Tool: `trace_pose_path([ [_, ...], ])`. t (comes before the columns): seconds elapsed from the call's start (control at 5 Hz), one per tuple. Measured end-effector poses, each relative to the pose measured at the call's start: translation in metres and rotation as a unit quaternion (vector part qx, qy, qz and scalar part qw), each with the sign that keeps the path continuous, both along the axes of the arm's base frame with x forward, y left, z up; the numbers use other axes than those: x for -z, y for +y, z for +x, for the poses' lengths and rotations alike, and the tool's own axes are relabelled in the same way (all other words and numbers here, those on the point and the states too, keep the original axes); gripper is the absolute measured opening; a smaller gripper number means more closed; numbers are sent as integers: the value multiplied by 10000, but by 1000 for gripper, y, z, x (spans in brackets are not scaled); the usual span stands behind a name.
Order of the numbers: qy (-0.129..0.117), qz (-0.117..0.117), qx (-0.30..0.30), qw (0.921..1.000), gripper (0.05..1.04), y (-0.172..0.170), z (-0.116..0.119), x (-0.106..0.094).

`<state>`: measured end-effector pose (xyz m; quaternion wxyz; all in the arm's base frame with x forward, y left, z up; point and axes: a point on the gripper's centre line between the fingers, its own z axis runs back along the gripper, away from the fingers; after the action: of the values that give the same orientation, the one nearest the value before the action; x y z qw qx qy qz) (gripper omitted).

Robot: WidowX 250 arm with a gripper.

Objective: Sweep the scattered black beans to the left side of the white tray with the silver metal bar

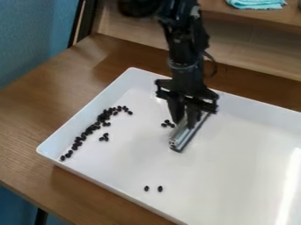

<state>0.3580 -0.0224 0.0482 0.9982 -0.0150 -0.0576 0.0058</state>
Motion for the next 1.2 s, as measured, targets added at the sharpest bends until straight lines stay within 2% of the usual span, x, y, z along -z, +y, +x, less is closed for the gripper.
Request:
trace_pose_path([
  [1.0, 27, 181, -491, 9986, 321, 66, -20, -6],
  [1.2, -90, 334, -530, 9980, 321, 77, -24, -16],
])
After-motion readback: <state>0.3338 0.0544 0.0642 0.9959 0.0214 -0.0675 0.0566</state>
